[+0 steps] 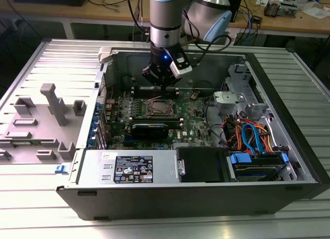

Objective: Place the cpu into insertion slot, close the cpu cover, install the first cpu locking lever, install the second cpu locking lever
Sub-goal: 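Install the first cpu locking lever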

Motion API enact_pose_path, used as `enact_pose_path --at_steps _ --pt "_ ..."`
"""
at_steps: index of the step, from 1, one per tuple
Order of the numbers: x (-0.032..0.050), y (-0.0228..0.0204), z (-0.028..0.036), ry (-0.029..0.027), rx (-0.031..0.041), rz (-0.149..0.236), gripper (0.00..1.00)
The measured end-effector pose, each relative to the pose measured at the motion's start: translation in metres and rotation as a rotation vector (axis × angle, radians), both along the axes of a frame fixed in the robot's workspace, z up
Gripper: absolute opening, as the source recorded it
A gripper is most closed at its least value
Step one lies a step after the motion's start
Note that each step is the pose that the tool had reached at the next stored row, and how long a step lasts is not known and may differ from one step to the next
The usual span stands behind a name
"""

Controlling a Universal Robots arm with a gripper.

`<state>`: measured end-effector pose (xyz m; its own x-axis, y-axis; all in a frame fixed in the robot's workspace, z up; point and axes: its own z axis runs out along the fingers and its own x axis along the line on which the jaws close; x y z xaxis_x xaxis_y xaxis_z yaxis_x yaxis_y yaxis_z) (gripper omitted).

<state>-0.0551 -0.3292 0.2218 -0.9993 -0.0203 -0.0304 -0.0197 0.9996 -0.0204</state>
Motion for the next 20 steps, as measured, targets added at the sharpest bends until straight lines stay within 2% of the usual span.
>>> enact_pose_path --at_steps 20 --pt "0.0067 0.0004 -0.0114 -0.0001 0.0000 0.000 0.11"
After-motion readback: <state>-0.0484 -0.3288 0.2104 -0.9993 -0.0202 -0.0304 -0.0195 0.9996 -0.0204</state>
